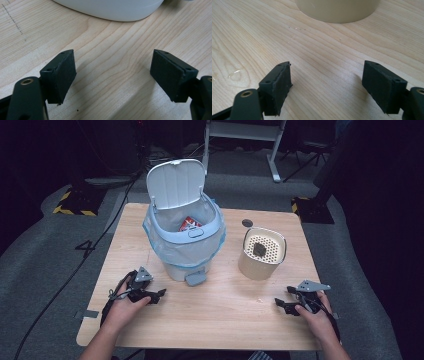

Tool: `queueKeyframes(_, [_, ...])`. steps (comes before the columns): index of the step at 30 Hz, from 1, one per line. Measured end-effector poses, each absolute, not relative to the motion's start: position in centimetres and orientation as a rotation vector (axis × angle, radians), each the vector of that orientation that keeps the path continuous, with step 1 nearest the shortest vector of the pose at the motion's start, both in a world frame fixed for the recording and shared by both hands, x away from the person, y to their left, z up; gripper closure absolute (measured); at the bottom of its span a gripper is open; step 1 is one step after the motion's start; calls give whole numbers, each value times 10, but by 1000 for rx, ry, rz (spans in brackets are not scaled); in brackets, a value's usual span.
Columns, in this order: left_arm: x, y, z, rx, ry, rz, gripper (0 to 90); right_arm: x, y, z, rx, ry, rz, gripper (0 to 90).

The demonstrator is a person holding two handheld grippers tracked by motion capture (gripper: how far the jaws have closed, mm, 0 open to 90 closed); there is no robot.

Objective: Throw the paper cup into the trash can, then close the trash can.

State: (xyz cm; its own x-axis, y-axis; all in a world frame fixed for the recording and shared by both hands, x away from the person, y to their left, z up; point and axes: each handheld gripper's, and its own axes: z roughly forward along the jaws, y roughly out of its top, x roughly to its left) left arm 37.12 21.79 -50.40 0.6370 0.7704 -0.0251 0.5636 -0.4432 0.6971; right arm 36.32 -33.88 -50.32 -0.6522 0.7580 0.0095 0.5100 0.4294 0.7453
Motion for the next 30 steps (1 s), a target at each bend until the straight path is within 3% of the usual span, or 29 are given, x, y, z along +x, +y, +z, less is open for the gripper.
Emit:
queueKeyframes(13, [371, 217, -504, 2170, 1033, 394, 209, 364, -338, -504, 1076, 2358, 1039, 199])
queueKeyframes(21, [371, 217, -498, 2210, 1010, 355, 308, 364, -338, -504, 1075, 2359, 1039, 197])
queueKeyframes(27, [368, 222, -484, 2194, 1066, 270, 324, 363, -337, -504, 1079, 2355, 1038, 196])
queueKeyframes(30, [366, 227, -475, 2166, 1049, 296, 338, 363, -337, -504, 1082, 2354, 1039, 196])
